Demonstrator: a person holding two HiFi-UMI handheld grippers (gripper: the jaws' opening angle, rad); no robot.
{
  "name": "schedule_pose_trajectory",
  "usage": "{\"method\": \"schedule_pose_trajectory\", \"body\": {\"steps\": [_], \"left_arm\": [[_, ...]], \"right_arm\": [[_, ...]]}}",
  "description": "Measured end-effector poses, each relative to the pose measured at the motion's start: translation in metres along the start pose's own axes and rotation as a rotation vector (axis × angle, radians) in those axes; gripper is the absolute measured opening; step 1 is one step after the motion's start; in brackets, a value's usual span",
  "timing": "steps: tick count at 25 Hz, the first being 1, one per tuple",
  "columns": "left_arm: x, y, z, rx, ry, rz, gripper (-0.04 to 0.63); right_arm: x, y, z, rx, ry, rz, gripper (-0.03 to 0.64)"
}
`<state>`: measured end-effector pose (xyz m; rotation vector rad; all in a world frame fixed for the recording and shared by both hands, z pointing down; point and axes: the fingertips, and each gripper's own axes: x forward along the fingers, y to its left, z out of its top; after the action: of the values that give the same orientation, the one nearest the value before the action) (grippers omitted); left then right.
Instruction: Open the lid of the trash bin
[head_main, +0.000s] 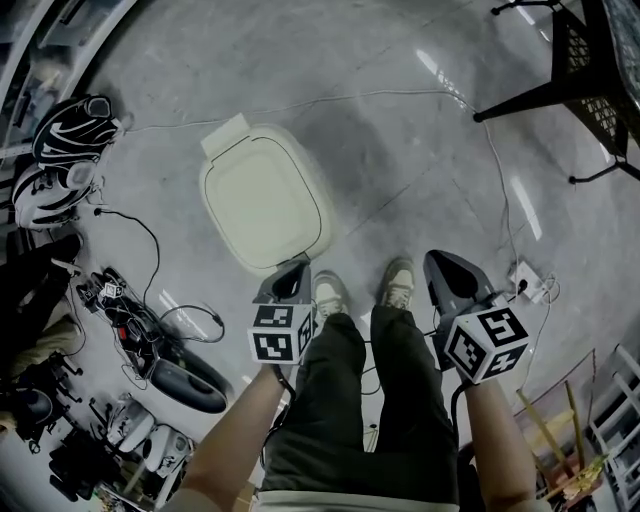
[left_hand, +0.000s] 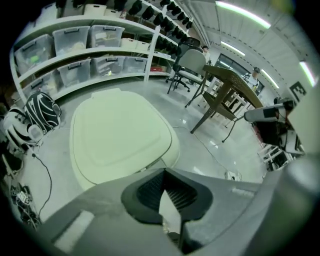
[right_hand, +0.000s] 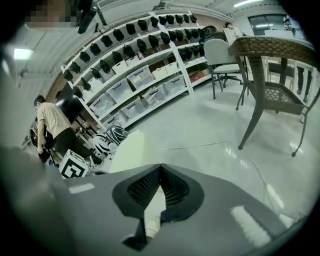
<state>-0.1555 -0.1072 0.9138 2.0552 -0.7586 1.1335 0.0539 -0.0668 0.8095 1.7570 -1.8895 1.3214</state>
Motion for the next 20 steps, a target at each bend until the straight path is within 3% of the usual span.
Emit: {"method": "schedule_pose_trajectory", "body": {"steps": [3, 12, 20], "left_arm": [[0.004, 0.000, -0.004, -0.016, 0.002, 0.002, 0.002], [-0.001, 0.008, 0.004, -0.172, 0.022, 0.007, 0.002], [-0.054, 0.005, 0.071, -0.110, -0.045, 0.026, 0.002]], "right_arm": [[0.005, -0.005, -0.003, 0.005, 0.008, 0.007, 0.003], [0.002, -0.005, 0.008, 0.000, 0.022, 0.008, 0.003], [-0.036, 0.021, 0.067, -0.037, -0.031, 0.012, 0.003]]}}
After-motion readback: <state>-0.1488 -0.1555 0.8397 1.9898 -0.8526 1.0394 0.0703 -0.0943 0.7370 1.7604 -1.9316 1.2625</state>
